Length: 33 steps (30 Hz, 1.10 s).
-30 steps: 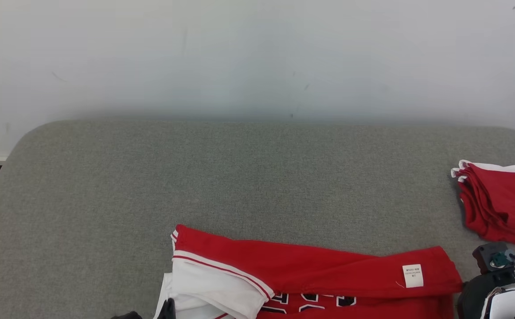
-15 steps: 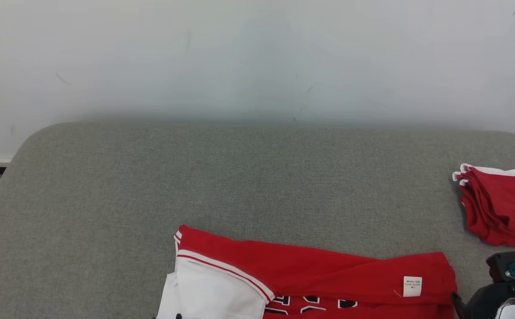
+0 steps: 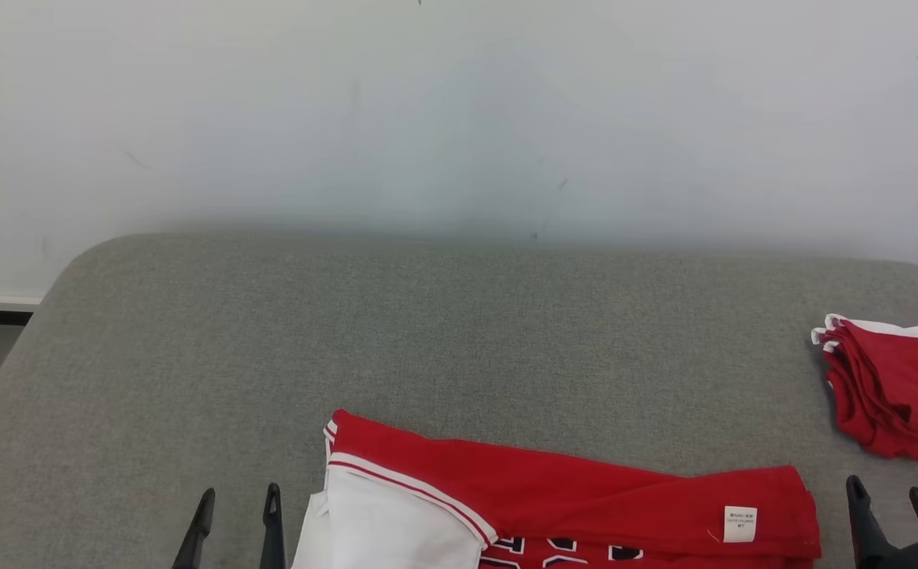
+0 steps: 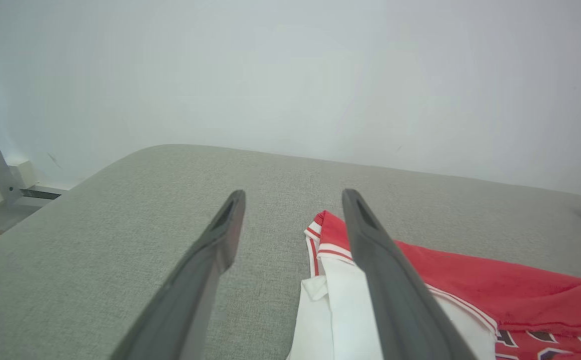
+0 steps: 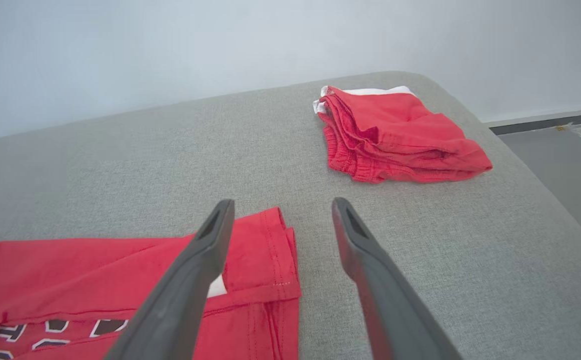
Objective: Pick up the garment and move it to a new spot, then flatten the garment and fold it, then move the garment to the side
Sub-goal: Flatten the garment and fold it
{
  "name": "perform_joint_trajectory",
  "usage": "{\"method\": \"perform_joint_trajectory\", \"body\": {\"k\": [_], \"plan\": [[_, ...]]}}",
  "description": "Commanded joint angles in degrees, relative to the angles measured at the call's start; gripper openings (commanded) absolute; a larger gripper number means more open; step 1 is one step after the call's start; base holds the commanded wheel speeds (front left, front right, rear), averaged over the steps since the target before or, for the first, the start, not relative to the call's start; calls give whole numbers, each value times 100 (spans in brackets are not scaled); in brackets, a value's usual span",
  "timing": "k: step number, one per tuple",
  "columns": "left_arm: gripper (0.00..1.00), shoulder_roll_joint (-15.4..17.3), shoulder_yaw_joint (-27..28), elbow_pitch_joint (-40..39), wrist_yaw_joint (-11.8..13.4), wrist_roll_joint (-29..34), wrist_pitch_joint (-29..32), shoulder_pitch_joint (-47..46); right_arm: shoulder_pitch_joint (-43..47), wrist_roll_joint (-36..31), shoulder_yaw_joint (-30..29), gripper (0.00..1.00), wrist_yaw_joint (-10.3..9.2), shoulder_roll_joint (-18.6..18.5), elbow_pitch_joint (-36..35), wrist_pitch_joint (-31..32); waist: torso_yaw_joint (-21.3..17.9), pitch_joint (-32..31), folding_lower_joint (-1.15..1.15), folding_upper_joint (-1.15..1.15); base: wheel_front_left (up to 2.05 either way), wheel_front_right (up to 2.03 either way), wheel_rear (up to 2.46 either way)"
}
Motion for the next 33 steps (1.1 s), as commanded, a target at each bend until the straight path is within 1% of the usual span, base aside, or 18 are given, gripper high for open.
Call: {"method": "perform_joint_trajectory", "body": {"k": [1,3,6,12,15,17,21,23,26,33], "plan": [[100,-55,109,-107,-75,114,-25,141,59,53,-62,100,-16,67,74,-229,16,-31,0,0,0,0,0],[100,-152,328,-286,-225,278,-25,199,21,64,-135,100,-16,102,254,-563,18,-56,0,0,0,0,0],[100,-321,636,-497,-475,467,-25,320,-52,29,-165,100,-16,126,691,-832,26,-78,0,0,0,0,0],[100,-647,1118,-709,-953,767,-23,461,-385,-31,-276,100,-16,126,1803,-895,94,-59,0,0,0,0,0],[100,-717,1245,-710,-1207,920,-23,458,-604,-166,-256,100,-16,125,2283,-869,151,5,0,0,0,0,0],[100,-753,1354,-698,-1331,987,-23,431,-753,-198,-222,100,-16,122,2562,-890,185,48,0,0,0,0,0],[100,-815,1511,-669,-1509,1100,-23,370,-926,-195,-142,100,-16,124,3053,-845,256,118,0,0,0,0,0],[100,-846,1553,-635,-1574,1127,-23,348,-969,-317,-159,100,-16,123,3251,-826,285,139,0,0,0,0,0],[100,-888,1609,-592,-1632,1185,-23,335,-1049,-352,-225,100,-16,124,3520,-752,320,152,0,0,0,0,0],[100,-974,1702,-513,-1716,1243,-24,398,-1220,-448,-265,100,-16,133,3877,-519,351,145,0,0,0,0,0]]}}
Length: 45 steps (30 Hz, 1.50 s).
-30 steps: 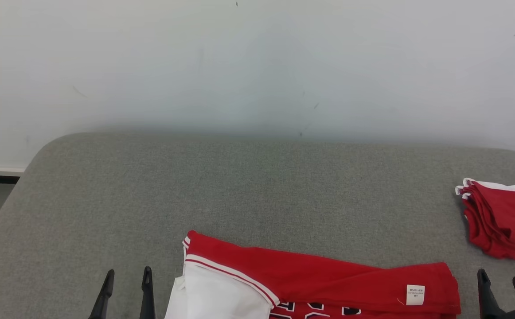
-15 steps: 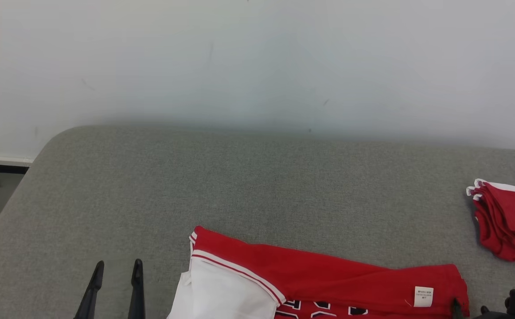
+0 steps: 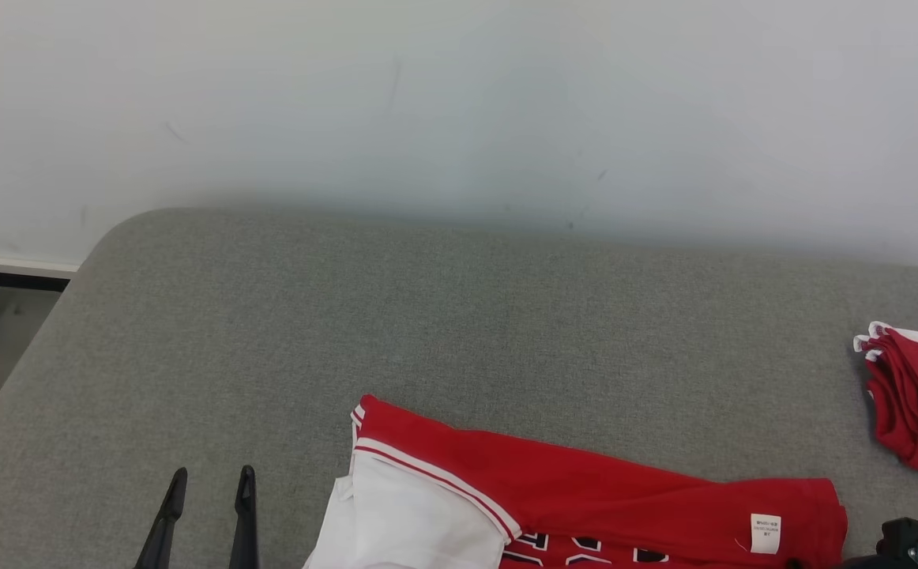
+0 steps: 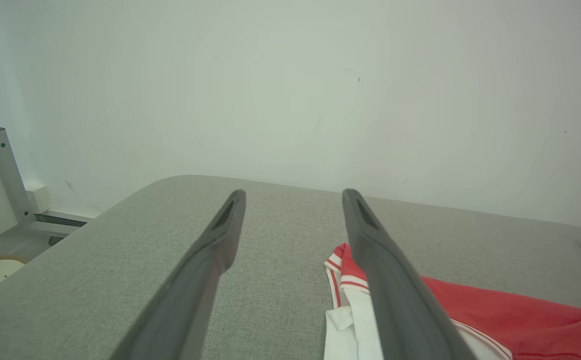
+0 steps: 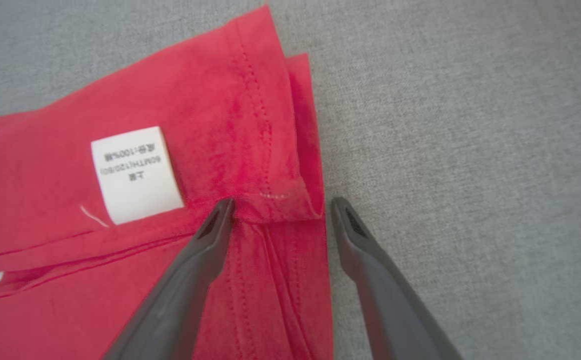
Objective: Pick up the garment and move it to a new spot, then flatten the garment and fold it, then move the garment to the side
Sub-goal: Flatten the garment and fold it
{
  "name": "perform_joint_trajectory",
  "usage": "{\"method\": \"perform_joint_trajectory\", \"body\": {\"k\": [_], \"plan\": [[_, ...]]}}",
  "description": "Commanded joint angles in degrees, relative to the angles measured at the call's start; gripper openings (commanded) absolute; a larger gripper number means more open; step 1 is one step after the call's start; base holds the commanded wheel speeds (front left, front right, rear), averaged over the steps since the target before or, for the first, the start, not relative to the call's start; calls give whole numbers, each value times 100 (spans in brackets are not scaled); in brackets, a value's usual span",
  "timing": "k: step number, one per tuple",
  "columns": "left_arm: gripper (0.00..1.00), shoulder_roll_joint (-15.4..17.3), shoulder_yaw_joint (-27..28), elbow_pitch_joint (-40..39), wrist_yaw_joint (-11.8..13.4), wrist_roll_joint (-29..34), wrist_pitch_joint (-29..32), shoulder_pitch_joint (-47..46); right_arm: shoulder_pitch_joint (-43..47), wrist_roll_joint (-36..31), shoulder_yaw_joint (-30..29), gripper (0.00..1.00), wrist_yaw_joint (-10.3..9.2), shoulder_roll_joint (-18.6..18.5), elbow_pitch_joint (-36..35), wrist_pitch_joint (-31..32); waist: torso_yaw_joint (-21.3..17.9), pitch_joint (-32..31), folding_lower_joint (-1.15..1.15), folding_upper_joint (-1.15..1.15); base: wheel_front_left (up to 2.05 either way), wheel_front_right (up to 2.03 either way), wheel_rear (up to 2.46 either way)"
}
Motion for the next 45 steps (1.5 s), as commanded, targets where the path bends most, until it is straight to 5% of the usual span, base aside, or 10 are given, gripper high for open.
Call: {"method": "perform_joint_trajectory", "body": {"k": [1,4,6,9,17,33,39,45], "plan": [[100,-18,19,12,-14,38,-17,19,12,-31,5,100,-16,22,110,102,6,-3,0,0,0,0,0],[100,-42,39,35,-46,60,-17,38,-3,-54,101,99,-15,51,338,544,26,-23,0,0,0,0,0],[100,-69,37,24,-64,83,-17,64,22,-27,162,42,-15,73,425,793,36,-36,0,0,0,0,0],[100,-99,39,3,-79,101,-17,101,106,-57,228,0,-15,75,442,995,46,-54,0,0,0,0,0],[100,-159,76,-36,-89,138,-17,154,113,-229,48,0,-17,22,64,915,2,-74,0,0,0,0,0],[100,-222,145,-39,-143,131,-17,69,130,-834,-1716,0,-17,4,-1680,972,-79,-50,0,0,0,0,0],[100,-238,154,-2,-154,137,-17,53,467,-738,-1396,0,-17,6,-2522,1491,-124,-70,0,0,0,0,0],[100,-248,178,28,-173,181,-17,11,1010,215,335,0,-16,12,-3595,2243,-175,-86,0,0,0,0,0]]}}
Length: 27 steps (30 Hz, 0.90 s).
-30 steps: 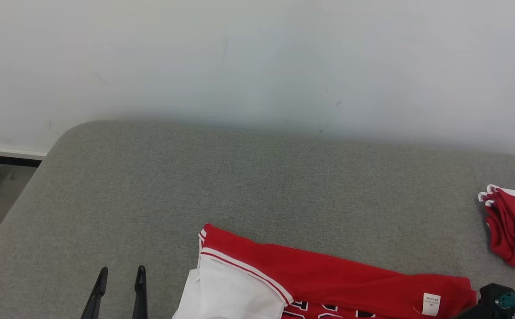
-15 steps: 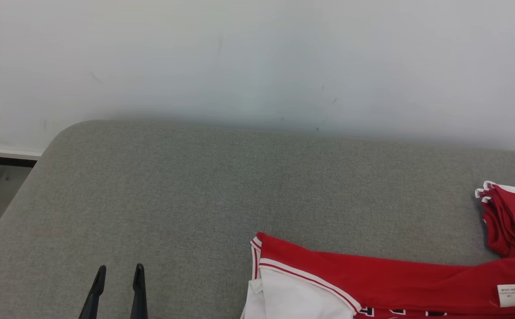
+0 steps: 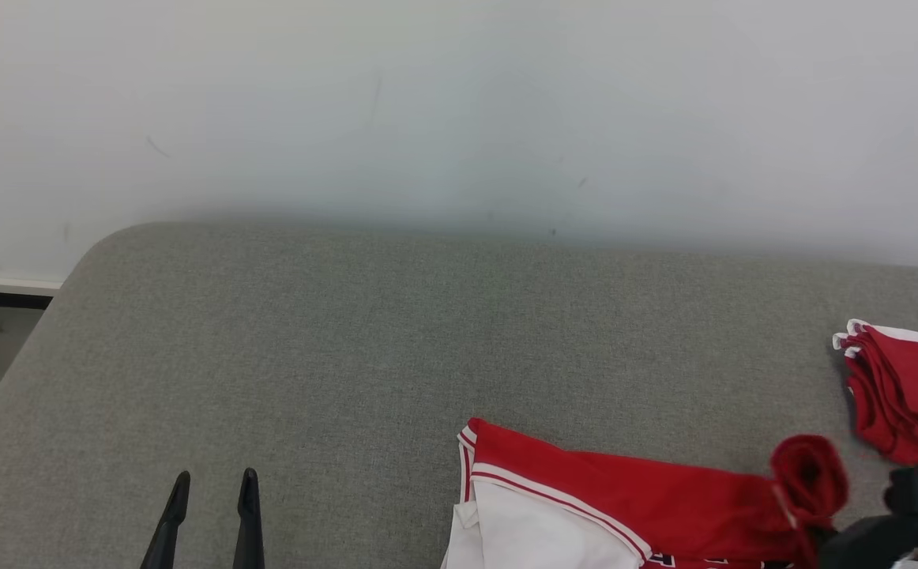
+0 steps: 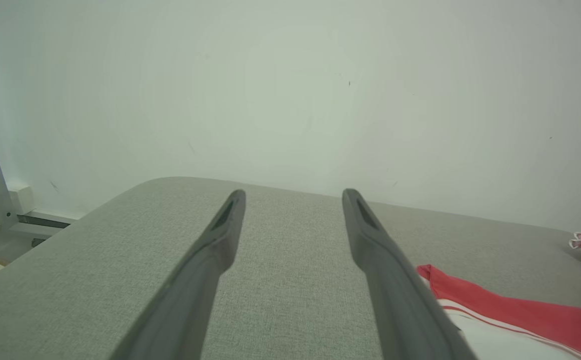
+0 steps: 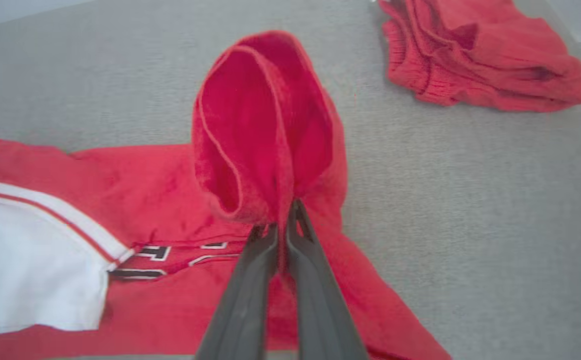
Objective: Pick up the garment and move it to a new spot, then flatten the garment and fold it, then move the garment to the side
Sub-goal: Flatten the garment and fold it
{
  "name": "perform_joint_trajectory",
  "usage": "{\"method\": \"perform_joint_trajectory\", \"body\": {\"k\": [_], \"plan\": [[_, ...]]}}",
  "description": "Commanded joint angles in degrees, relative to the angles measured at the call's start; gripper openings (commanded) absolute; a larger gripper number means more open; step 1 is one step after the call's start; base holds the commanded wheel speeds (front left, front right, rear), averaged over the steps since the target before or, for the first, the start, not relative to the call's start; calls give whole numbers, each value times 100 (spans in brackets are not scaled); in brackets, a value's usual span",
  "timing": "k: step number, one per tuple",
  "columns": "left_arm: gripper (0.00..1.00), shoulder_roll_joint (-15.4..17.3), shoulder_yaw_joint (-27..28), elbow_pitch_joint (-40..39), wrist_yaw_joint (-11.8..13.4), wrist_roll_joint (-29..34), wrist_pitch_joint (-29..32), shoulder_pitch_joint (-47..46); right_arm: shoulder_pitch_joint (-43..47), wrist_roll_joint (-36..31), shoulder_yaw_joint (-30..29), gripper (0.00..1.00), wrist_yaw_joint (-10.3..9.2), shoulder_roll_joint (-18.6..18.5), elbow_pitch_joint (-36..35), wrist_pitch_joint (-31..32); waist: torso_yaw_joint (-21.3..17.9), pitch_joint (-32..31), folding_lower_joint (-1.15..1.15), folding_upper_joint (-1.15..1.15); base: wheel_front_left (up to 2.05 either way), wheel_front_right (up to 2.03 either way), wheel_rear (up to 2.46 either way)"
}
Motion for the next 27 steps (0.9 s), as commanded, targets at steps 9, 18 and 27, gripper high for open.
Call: {"method": "perform_joint_trajectory", "body": {"k": [9,18,27], "plan": [[100,-24,-30,81,-37,101,-17,-156,-258,791,1704,0,-16,-7,139,-97,68,19,0,0,0,0,0],[100,44,-88,241,-32,-11,-17,-283,-1298,1597,2779,0,-16,-6,1791,-1074,291,38,0,0,0,0,0],[100,24,-271,203,-35,48,-17,-144,-2090,2223,3701,0,-15,-7,3207,-1766,477,-20,0,0,0,0,0]]}}
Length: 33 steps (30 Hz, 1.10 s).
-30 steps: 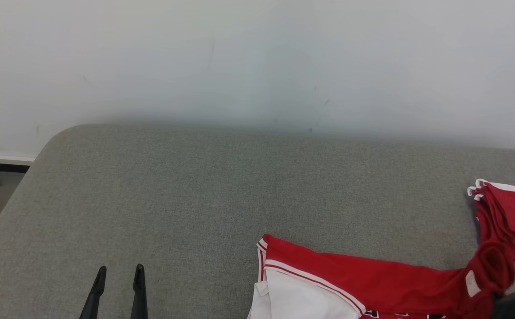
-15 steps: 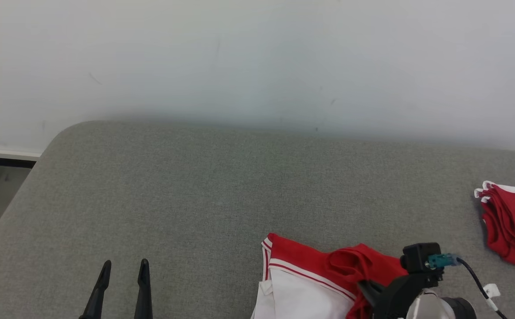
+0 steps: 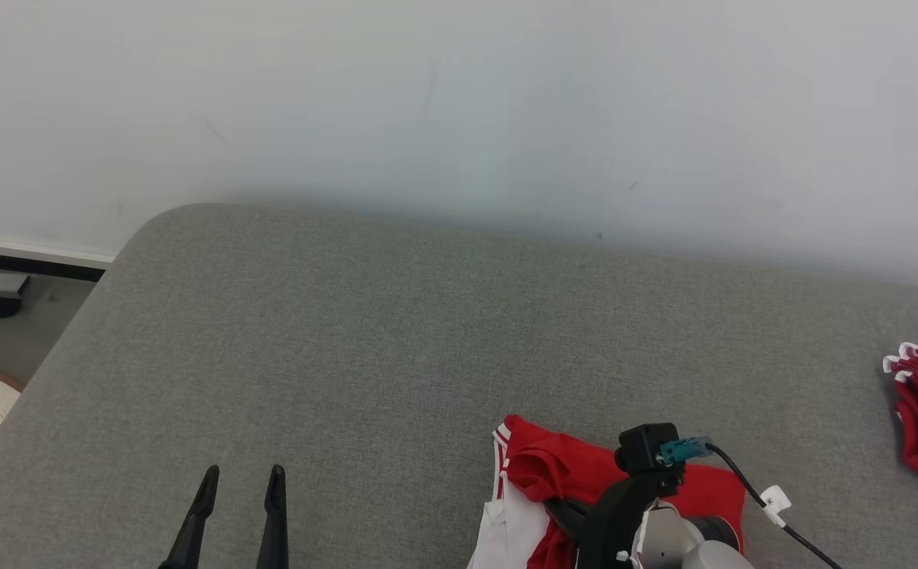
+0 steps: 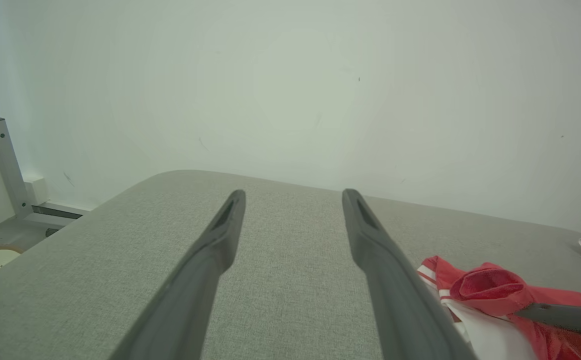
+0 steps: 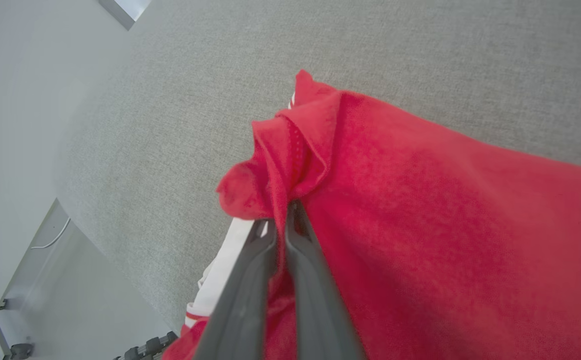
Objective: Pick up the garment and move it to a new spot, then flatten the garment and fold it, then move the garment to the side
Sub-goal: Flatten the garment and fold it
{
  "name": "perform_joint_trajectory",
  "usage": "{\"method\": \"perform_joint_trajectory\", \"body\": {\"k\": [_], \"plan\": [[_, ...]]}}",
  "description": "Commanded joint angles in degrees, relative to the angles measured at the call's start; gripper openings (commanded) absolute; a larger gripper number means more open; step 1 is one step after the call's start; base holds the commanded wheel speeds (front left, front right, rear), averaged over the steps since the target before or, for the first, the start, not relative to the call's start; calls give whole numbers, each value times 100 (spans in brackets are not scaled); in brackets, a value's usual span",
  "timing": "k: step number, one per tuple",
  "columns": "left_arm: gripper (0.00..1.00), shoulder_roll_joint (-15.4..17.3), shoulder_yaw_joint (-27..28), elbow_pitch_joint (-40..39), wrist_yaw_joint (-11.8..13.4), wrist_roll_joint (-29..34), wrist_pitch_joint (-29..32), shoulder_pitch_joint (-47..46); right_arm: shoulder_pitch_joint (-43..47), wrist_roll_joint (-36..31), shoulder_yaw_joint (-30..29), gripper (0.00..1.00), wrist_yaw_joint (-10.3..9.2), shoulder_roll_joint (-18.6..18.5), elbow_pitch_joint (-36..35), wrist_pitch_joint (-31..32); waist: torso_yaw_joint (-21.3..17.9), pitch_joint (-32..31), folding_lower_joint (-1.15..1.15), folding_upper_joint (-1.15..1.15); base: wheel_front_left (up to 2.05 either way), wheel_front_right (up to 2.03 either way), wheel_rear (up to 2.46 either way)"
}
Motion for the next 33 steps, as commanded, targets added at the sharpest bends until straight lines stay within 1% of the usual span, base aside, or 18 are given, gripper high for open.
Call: {"method": "perform_joint_trajectory", "body": {"k": [1,5,8,9,10,11,16,18,19,21,24,28,30,31,32,33], "plan": [[100,-20,-9,-34,-5,65,-17,65,-116,85,111,0,-15,-7,155,-82,29,-29,0,0,0,0,0],[100,-41,-28,-70,-6,92,-17,149,-301,274,349,0,-14,-7,585,-316,49,-56,0,0,0,0,0],[100,-51,-26,-101,-6,106,-18,185,-441,338,398,0,-15,-9,862,-572,37,-72,0,0,0,0,0],[100,-51,-26,-101,-6,106,-18,185,-441,338,398,0,-15,-9,862,-572,37,-72,0,0,0,0,0],[100,-54,-29,-110,-6,104,-18,192,-473,369,440,34,-14,-7,935,-630,32,-76,0,0,0,0,0],[100,-56,-36,-117,-6,103,-18,207,-490,476,483,100,-14,-3,970,-672,27,-82,0,0,0,0,0],[100,-67,-68,-133,7,121,-18,261,-540,1281,600,100,-14,-7,794,-770,1,-138,0,0,0,0,0],[100,-70,-60,-145,25,102,-18,286,-531,1409,514,100,-15,-7,641,-838,-23,-162,0,0,0,0,0],[100,-71,-53,-160,38,102,-18,299,-523,1346,406,100,-15,-11,558,-902,-43,-174,0,0,0,0,0],[100,-75,-34,-188,61,106,-18,316,-457,926,104,100,-15,-31,458,-1027,-80,-192,0,0,0,0,0],[100,-76,-11,-230,79,104,-18,363,-183,9,-534,100,-15,-277,324,-1067,-126,-212,0,0,0,0,0],[100,-77,7,-269,100,83,-18,392,278,-1067,-1222,100,-14,-300,-79,-797,-189,-206,0,0,0,0,0],[100,-78,-14,-276,106,65,-18,372,511,-1379,-1383,100,-14,-211,-331,-624,-215,-186,0,0,0,0,0],[100,-78,-24,-275,109,56,-18,351,624,-1474,-1413,67,-14,-163,-446,-537,-224,-173,0,0,0,0,0],[100,-78,-33,-272,113,49,-18,324,716,-1548,-1403,24,-15,-125,-550,-467,-231,-159,0,0,0,0,0],[100,-79,-45,-266,115,40,-18,297,780,-1599,-1368,0,-15,-95,-638,-421,-236,-143,0,0,0,0,0]]}}
